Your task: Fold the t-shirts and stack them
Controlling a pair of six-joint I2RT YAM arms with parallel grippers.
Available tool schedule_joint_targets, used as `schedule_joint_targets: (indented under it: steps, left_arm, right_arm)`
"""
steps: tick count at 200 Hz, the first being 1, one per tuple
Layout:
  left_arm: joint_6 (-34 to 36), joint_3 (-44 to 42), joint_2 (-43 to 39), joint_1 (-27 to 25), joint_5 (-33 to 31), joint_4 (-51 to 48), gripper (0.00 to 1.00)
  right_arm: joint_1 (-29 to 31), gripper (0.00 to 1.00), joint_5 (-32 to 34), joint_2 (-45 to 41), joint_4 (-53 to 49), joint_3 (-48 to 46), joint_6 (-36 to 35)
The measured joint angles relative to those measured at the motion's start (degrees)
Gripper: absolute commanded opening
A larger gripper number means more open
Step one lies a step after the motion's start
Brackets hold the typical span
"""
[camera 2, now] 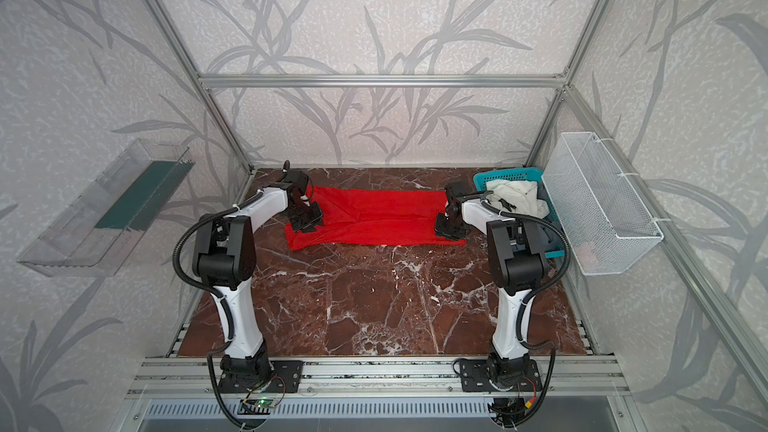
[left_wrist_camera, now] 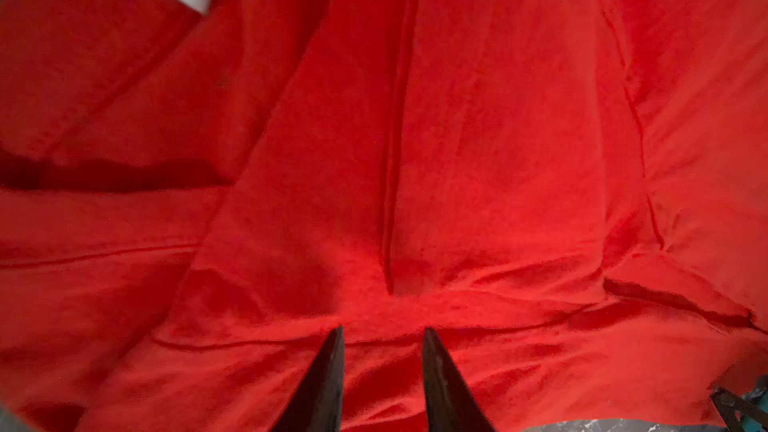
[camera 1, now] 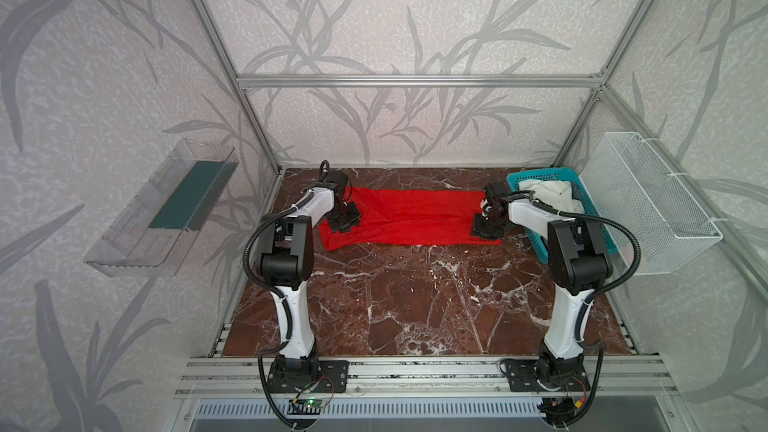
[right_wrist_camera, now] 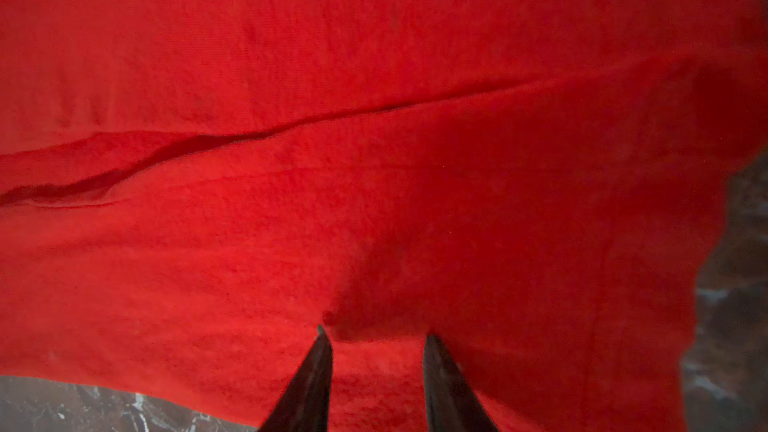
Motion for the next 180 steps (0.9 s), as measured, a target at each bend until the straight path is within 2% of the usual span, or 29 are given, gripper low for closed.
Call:
schedule_joint_targets:
  steps: [38,180]
  left_arm:
    - [-1.29,0.04,0.04,-0.9,-0.24,3.06,0.33]
    - [-1.73,2.56,1.95,-0.83,-1.92,2.32,0.31]
  right_arm:
    - [0.0,0.38,0.02,0.0,-0.02,-0.02,-0.26]
    - [0.0,0.38,-0.09,0.66,-1.09,0.98,-1.14]
